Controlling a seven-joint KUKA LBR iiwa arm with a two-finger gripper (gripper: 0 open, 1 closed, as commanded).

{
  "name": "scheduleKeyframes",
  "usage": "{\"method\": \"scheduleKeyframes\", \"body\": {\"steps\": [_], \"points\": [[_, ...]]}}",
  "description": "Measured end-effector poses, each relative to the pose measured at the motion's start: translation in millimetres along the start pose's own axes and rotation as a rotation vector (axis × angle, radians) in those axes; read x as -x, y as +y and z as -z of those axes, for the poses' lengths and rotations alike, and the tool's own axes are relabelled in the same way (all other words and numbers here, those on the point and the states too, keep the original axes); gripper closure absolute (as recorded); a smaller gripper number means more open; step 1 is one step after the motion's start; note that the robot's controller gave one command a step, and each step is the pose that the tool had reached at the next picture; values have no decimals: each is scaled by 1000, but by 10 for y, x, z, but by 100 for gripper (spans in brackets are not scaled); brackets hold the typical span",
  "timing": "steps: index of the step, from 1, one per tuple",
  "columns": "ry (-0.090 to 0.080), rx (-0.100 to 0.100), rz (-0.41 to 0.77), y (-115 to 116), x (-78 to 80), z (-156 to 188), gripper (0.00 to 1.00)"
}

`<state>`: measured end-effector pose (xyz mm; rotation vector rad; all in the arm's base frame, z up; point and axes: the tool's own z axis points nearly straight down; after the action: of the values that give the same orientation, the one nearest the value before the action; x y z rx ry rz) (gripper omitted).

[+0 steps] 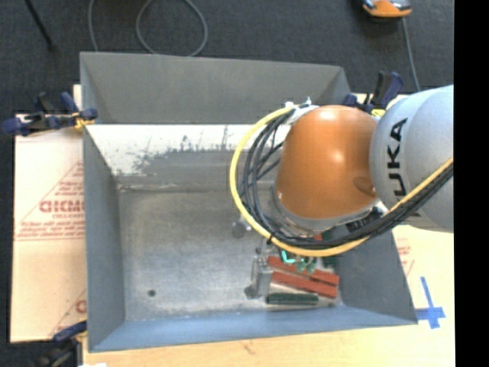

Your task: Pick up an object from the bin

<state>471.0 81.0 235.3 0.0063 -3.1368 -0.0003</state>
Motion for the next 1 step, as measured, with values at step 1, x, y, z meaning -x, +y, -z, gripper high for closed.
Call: {"method": "scheduleKeyframes", "body": {"steps": [1], "points": [[-3,-3,265,-782,505,-1018,0]]}}
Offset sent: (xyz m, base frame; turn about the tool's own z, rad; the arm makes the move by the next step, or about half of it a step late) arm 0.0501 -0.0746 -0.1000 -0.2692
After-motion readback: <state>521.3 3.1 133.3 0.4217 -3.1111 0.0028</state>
